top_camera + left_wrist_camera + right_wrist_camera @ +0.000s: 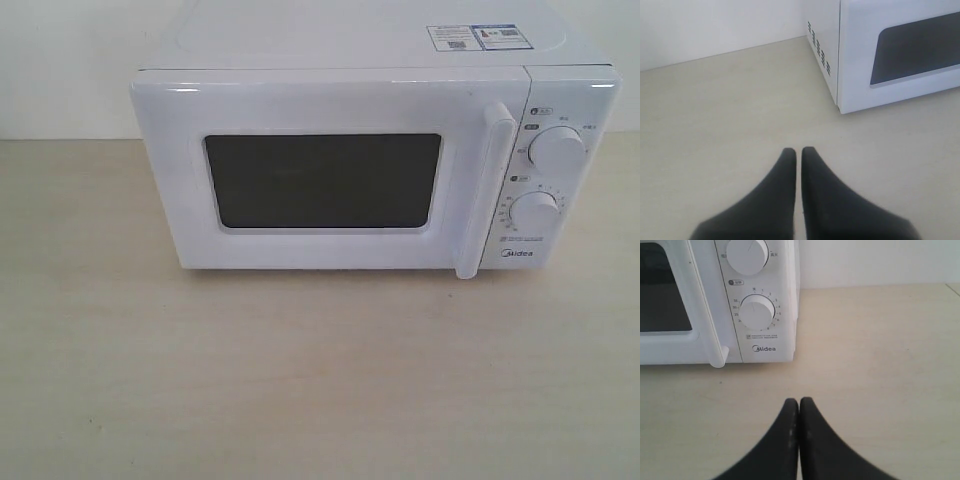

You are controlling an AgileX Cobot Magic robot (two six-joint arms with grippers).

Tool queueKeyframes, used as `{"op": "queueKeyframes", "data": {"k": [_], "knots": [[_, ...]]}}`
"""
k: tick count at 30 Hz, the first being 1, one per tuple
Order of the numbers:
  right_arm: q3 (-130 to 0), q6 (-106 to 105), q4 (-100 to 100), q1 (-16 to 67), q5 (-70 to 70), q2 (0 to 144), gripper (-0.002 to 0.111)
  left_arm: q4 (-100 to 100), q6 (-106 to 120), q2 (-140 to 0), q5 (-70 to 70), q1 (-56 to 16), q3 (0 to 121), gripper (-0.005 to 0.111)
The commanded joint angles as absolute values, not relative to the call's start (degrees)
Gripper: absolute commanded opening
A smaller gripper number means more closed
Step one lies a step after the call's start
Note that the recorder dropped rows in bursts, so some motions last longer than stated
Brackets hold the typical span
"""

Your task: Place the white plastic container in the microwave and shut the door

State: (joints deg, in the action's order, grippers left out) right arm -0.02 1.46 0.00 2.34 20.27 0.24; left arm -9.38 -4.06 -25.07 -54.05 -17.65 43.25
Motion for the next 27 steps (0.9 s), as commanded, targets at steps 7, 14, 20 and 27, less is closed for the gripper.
{"op": "queueKeyframes", "data": {"k": [7, 14, 20, 27], "knots": [[0.0, 1.3, 0.0, 2.4, 20.0, 0.0, 0.0, -8.6, -4.7, -24.7, -48.5, -17.8, 42.7, 0.004], [0.0, 1.3, 0.0, 2.4, 20.0, 0.0, 0.0, -7.7, -4.9, -20.1, -16.9, -11.8, 33.5, 0.004], [0.0, 1.3, 0.0, 2.4, 20.0, 0.0, 0.0, -7.7, -10.8, -11.8, -10.5, -9.3, 21.8, 0.004], [0.0, 1.3, 0.0, 2.4, 20.0, 0.0, 0.0, -7.7, -13.4, -6.9, -10.3, -9.3, 14.1, 0.004]]}}
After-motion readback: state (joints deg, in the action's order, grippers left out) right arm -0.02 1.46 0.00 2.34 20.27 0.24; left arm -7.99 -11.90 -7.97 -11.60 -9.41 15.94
